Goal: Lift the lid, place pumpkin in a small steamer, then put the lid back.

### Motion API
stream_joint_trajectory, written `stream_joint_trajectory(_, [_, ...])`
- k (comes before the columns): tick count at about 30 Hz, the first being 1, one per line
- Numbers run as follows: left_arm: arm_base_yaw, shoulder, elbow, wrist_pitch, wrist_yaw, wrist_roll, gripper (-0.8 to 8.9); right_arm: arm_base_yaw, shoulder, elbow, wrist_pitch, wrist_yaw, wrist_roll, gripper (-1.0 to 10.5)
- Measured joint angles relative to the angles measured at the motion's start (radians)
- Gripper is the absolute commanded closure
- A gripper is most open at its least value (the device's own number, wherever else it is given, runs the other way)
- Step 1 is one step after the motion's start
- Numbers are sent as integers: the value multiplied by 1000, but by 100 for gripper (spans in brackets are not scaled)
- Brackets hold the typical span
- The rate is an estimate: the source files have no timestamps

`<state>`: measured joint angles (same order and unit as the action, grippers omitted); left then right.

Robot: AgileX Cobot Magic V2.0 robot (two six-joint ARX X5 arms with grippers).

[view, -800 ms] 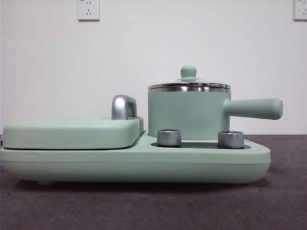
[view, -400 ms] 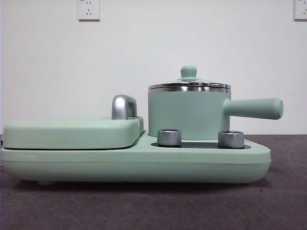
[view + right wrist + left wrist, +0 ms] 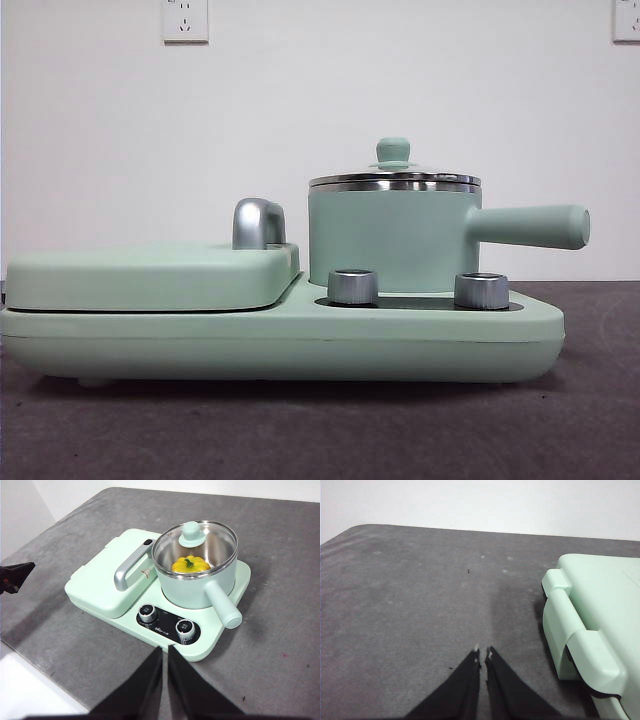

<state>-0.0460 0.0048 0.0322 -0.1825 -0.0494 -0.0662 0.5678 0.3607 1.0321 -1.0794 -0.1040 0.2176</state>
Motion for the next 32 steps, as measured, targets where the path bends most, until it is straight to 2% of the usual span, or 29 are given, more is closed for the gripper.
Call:
stream_joint_trajectory(13, [0,0,0,0,0,0,789,-22,-2,-21,45,-5,0,932])
stream_joint_trajectory(17, [0,0,0,0,0,0,789,-139,-18,-153,221,-5,0,932])
stream_joint_trajectory(23, [0,0,0,0,0,0,789,-373,-108,-486,576,-2,-1,932])
stream_joint_trajectory(26, [0,0,0,0,0,0,789,-464,-161,-640,726,26,-13,932])
stream_joint_trajectory(32, [0,0,0,0,0,0,789,-550,-257,-842,787,52,-106,932])
